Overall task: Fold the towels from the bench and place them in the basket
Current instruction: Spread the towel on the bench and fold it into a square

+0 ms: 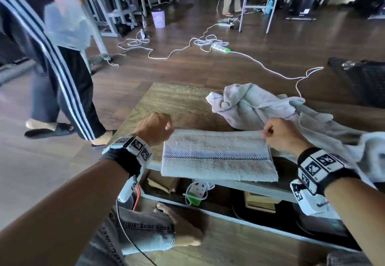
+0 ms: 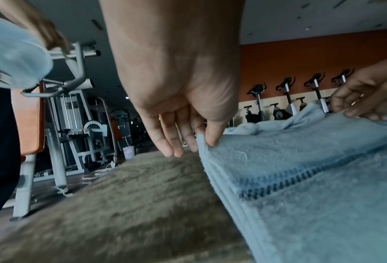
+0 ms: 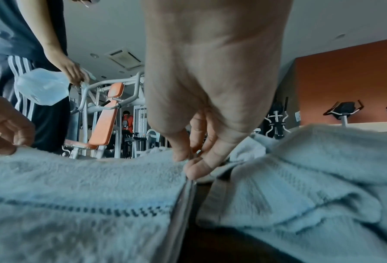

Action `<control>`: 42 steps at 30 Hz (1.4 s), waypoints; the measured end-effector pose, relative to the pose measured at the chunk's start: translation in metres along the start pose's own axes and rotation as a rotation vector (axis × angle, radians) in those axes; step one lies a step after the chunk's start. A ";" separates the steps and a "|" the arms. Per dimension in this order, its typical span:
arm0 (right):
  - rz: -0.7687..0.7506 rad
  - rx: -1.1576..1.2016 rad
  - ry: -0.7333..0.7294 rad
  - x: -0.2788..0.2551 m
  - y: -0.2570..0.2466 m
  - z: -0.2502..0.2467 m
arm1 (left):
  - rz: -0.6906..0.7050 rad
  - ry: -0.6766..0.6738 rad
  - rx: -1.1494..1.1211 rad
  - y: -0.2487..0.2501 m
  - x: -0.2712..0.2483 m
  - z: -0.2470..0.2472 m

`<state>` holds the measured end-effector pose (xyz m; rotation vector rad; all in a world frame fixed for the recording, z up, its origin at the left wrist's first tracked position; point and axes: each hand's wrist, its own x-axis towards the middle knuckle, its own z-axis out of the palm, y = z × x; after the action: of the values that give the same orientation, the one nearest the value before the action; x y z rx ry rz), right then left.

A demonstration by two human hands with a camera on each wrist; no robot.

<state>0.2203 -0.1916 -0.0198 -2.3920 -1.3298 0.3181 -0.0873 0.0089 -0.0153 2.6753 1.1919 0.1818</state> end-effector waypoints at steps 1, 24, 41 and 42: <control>0.000 0.027 0.019 -0.002 -0.002 -0.008 | 0.006 0.024 0.003 0.004 -0.002 -0.011; 0.237 0.071 0.108 -0.085 0.021 0.034 | -0.420 0.103 -0.292 0.027 -0.087 0.038; 0.053 0.044 0.193 -0.090 0.013 0.033 | -0.205 0.248 -0.238 0.017 -0.078 0.043; -0.043 0.046 0.210 -0.090 0.013 0.036 | -0.107 0.223 -0.195 0.020 -0.078 0.046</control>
<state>0.1697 -0.2667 -0.0572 -2.2844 -1.2619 0.0816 -0.1156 -0.0682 -0.0576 2.4646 1.3013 0.5622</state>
